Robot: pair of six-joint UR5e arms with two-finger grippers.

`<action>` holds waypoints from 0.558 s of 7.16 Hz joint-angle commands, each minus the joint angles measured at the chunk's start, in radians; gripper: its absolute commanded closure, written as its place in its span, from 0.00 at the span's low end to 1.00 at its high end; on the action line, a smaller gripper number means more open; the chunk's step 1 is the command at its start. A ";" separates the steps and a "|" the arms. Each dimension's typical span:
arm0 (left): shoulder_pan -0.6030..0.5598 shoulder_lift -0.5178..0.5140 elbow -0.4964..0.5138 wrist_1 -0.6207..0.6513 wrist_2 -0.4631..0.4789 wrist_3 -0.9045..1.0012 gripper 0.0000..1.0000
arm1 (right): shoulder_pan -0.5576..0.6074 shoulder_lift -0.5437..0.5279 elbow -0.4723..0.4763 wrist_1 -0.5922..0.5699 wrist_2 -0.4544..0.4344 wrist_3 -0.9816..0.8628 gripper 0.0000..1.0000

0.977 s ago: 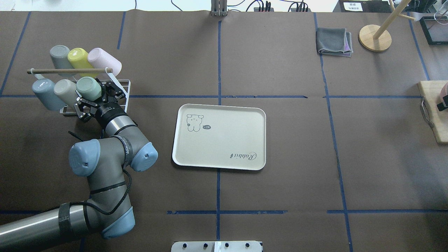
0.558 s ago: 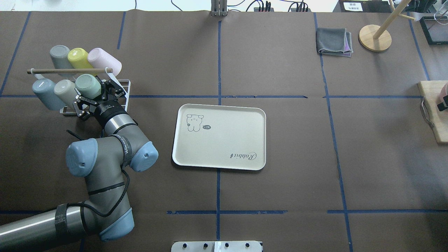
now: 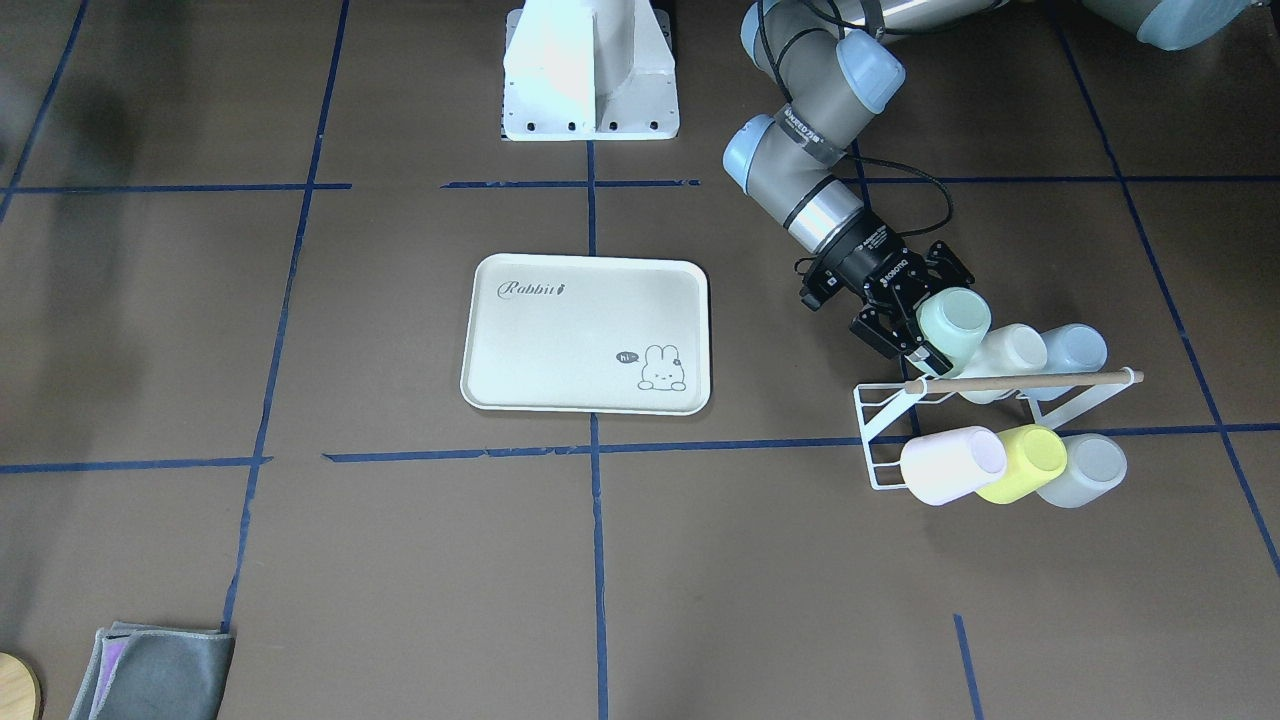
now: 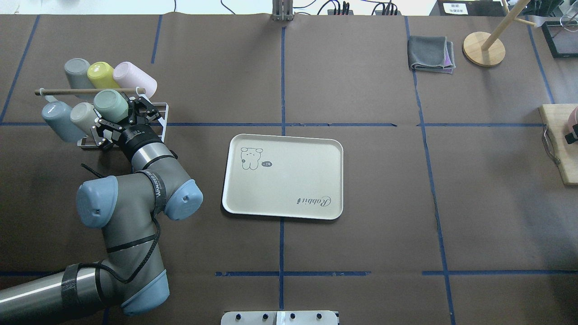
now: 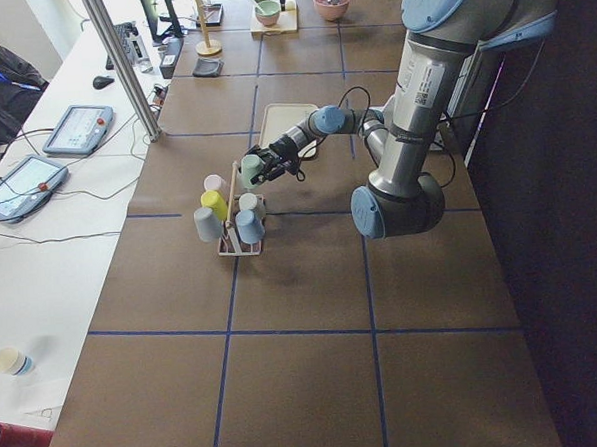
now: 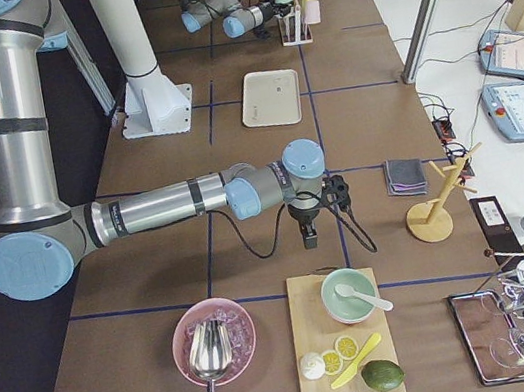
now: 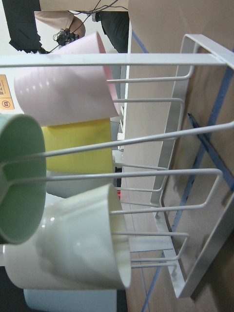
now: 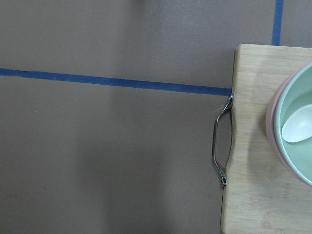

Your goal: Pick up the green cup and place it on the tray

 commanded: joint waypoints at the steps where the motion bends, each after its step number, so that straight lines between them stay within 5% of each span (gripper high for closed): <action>1: -0.004 0.001 -0.069 0.031 0.001 0.037 0.43 | 0.001 0.000 0.000 -0.001 0.000 0.000 0.00; 4: -0.048 -0.004 -0.236 0.029 -0.001 0.097 0.44 | 0.003 0.001 0.000 0.001 0.000 0.000 0.00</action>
